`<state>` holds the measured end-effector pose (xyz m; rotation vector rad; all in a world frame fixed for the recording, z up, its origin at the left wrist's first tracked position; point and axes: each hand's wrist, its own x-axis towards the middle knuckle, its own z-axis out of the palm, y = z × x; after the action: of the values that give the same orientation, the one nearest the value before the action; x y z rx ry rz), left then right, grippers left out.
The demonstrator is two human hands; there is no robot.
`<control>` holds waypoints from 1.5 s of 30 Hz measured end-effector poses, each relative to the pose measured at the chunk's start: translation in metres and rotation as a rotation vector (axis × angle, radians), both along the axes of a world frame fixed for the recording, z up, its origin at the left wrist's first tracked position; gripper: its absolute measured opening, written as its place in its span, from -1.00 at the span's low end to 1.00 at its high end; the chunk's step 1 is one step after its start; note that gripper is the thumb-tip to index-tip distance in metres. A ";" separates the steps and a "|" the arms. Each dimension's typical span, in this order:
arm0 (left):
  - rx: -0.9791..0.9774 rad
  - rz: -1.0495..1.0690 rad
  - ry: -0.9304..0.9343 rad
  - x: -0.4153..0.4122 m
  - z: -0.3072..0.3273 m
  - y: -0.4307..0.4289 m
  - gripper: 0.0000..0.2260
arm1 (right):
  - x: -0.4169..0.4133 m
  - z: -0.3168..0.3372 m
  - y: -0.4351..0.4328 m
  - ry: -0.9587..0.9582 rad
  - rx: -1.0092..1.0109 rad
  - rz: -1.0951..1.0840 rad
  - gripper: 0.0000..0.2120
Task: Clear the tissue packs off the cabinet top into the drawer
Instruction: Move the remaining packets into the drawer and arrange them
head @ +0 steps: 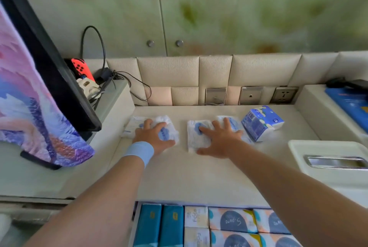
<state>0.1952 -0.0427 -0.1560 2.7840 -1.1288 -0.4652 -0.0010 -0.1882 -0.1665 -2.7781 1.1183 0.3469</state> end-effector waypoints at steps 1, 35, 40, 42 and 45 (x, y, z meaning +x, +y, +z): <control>0.003 -0.025 0.008 -0.008 0.001 0.004 -0.31 | -0.004 0.000 0.006 0.001 0.005 0.007 -0.09; 0.000 -0.108 0.267 -0.160 0.026 -0.025 -0.50 | -0.107 0.023 0.047 -0.285 0.364 -0.559 -0.04; -0.074 -0.037 0.454 -0.152 0.033 -0.021 -0.77 | -0.115 0.040 0.041 -0.507 0.592 -0.596 -0.57; -0.149 0.031 0.568 -0.149 0.041 -0.013 -0.78 | -0.119 0.051 0.042 -0.517 0.612 -0.589 -0.63; -0.218 0.092 0.637 -0.149 0.056 0.013 -0.85 | -0.126 0.068 0.050 -0.537 0.653 -0.558 -0.64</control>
<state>0.0462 -0.0298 -0.1002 2.2270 -0.8330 -1.0459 -0.1268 -0.1384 -0.0988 -1.7531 1.2687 -0.0915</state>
